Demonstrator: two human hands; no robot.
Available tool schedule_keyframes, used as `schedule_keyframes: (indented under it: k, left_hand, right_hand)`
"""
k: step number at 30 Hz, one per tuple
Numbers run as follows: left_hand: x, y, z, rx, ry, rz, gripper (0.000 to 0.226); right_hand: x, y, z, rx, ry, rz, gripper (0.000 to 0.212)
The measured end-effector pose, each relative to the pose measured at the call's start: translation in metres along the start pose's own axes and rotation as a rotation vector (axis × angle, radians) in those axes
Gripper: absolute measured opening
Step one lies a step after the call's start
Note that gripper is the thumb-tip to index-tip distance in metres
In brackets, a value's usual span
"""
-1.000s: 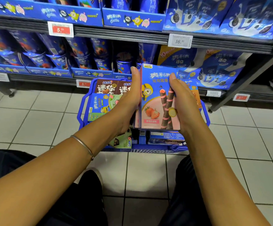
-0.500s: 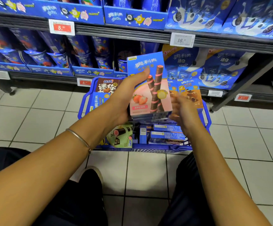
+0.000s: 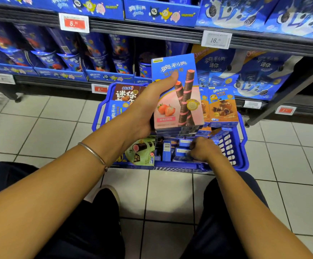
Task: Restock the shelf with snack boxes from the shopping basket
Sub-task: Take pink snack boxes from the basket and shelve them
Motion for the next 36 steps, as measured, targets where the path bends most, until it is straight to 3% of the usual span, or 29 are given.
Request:
schedule_keyframes:
  k: [6, 16, 20, 25, 36]
  left_hand:
    - [0.000, 0.000, 0.002, 0.014, 0.040, -0.007, 0.042]
    - [0.003, -0.002, 0.002, 0.022, 0.074, -0.003, 0.043]
    - [0.003, -0.003, 0.002, 0.020, 0.070, -0.003, 0.042]
    - [0.000, -0.003, 0.002, 0.026, 0.063, 0.000, 0.042]
    - [0.002, -0.003, -0.001, 0.015, 0.060, 0.012, 0.044]
  right_hand:
    - [-0.010, 0.000, 0.001, -0.038, -0.125, 0.074, 0.058]
    - [-0.014, 0.006, 0.000, -0.068, -0.151, 0.104, 0.059]
    - [-0.015, 0.008, 0.001, -0.035, -0.128, 0.145, 0.046]
    - [-0.013, 0.006, 0.001, 0.016, -0.105, 0.141, 0.048]
    - [-0.012, 0.002, -0.006, 0.155, 0.232, 0.078, 0.015]
Point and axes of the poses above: each hand's wrist, its own y-axis towards the middle knuckle, its own x-axis out of the back of the hand, z = x × y, the point moved 4 cm from there along y, towards the middle knuckle, and after that the axes turned 14 degrees about -y, right-handed, at the moved point
